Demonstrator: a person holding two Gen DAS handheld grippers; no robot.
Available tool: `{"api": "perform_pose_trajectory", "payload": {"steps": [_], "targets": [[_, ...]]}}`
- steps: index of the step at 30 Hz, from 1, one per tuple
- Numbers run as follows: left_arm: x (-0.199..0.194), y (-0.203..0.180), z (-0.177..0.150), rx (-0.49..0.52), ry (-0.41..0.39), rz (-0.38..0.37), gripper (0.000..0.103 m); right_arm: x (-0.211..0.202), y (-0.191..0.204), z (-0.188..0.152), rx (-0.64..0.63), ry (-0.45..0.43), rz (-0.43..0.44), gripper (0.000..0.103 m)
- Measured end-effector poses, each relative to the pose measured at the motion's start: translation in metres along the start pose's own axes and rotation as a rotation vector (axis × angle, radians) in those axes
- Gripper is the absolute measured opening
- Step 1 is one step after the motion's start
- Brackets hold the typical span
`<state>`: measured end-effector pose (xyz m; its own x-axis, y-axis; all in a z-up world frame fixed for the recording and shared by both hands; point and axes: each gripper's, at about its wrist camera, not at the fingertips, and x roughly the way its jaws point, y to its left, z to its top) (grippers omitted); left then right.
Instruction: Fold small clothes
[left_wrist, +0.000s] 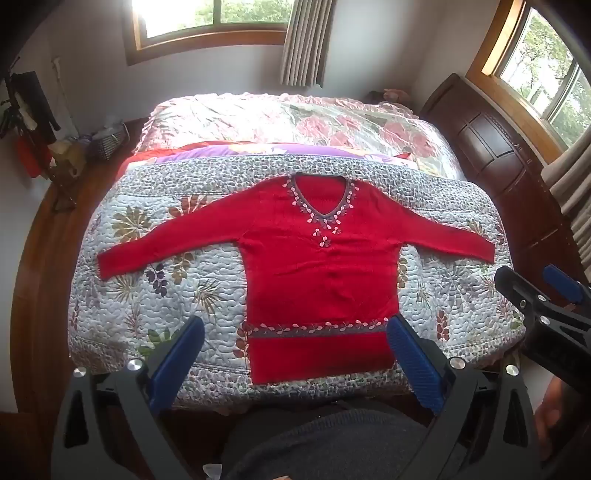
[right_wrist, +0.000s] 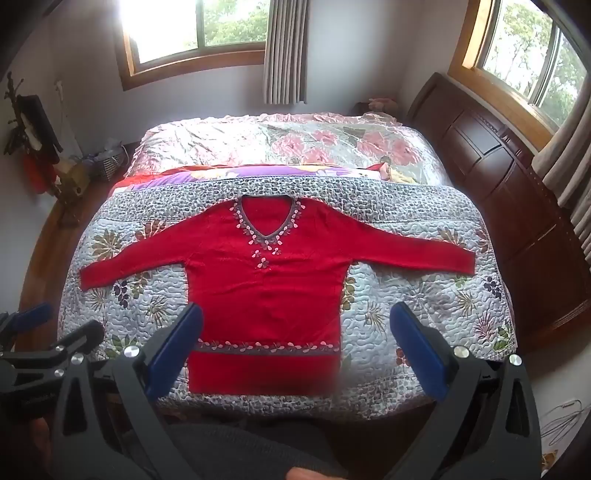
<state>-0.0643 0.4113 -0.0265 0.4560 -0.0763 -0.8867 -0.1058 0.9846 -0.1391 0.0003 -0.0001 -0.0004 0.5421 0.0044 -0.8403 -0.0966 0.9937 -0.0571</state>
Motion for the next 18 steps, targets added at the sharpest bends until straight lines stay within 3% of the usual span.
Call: {"api": "perform_pose_trajectory", "payload": {"steps": [18], "targets": [[0.0028,0.0008,0.0012,-0.005,0.001,-0.007,0.099,0.0005,0.0006,0.0003,-0.003,-0.004,-0.006,0.1]]}}
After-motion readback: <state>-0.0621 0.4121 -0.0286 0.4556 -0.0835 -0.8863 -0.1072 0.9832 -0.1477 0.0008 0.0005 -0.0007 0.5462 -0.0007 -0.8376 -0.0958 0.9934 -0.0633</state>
